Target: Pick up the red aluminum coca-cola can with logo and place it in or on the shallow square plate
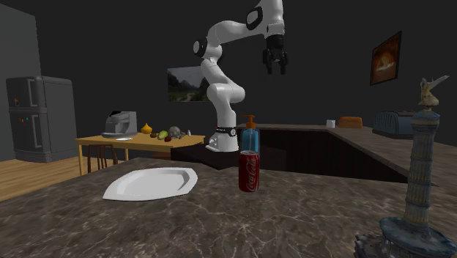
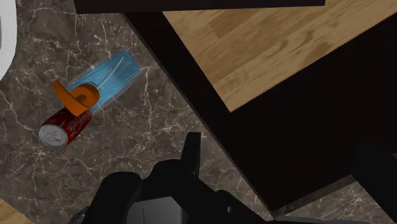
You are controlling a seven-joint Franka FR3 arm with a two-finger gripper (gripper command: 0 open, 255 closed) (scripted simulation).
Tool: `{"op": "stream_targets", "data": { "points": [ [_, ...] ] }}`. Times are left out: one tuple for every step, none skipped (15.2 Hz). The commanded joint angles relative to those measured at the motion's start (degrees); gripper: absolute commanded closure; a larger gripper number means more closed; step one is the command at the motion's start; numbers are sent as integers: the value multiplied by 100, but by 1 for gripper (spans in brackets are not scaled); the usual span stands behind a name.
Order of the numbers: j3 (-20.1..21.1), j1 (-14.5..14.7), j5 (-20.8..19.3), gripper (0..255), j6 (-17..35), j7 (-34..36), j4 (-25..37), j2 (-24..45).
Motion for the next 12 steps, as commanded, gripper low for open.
{"op": "stream_targets", "data": {
  "points": [
    [0,0,0,0,0,0,0,0],
    [-86,-37,-67,0,135,-123,-95,48],
    [-173,-75,-134,0,273,-245,-183,105],
    [-262,-112,-202,0,414,-365,-265,170],
    [-350,-151,-267,0,557,-487,-338,245],
    [-441,-189,-332,0,704,-606,-405,328],
    [-532,-227,-396,0,852,-726,-464,421],
    [-623,-264,-458,0,1003,-845,-515,522],
    [-714,-302,-517,0,1155,-965,-559,633],
    [-807,-337,-573,0,1309,-1084,-594,752],
    [-900,-372,-626,0,1465,-1203,-622,880],
    [-992,-405,-676,0,1622,-1323,-641,1017]
  ]
}}
